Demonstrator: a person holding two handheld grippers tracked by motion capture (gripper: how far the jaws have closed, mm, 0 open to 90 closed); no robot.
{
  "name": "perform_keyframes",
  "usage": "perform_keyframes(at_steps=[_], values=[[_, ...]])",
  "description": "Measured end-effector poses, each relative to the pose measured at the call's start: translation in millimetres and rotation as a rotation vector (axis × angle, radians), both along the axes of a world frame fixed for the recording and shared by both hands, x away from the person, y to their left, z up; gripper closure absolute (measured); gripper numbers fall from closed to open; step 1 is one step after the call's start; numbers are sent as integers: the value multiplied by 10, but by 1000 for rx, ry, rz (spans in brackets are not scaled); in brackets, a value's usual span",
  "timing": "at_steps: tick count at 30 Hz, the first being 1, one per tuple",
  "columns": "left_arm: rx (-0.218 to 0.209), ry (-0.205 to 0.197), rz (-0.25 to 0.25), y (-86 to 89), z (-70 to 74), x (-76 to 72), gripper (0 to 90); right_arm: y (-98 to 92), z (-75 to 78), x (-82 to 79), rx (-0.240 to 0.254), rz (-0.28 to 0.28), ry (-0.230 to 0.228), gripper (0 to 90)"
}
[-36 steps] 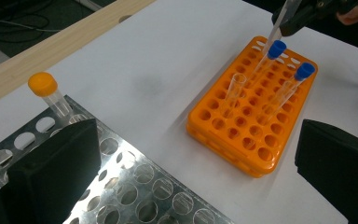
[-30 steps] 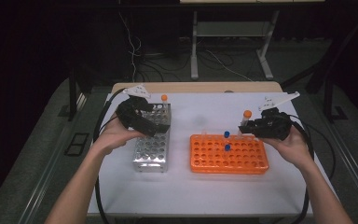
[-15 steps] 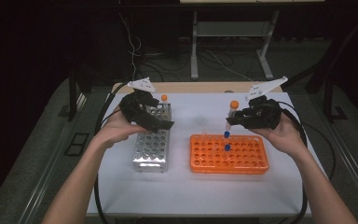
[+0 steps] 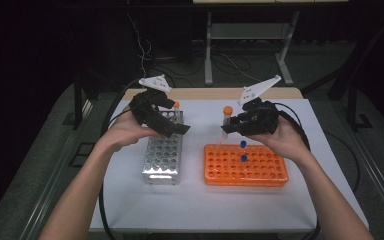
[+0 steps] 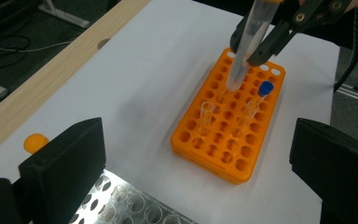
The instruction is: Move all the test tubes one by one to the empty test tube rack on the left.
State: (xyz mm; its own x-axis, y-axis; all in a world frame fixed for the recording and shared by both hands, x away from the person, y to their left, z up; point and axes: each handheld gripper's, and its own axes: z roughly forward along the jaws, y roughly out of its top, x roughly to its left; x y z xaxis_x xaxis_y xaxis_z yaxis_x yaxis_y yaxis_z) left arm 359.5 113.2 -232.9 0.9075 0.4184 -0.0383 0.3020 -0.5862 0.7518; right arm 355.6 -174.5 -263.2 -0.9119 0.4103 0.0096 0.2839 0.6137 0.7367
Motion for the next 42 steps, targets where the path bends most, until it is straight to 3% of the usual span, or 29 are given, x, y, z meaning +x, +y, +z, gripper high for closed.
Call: perform_keyframes(at_steps=[16, 28, 37, 42], values=[[85, 16, -105, -209, 127, 17, 145, 448, -135, 0, -37, 99, 29, 740], [195, 57, -221, -374, 91, 33, 405, 672, -225, -32, -49, 152, 44, 740], [218, 72, -255, -409, 46, 47, 676, 771, -301, -43, -48, 174, 51, 740], [217, 78, -243, -400, 45, 73, 686, 759, -326, -34, -39, 162, 52, 730]])
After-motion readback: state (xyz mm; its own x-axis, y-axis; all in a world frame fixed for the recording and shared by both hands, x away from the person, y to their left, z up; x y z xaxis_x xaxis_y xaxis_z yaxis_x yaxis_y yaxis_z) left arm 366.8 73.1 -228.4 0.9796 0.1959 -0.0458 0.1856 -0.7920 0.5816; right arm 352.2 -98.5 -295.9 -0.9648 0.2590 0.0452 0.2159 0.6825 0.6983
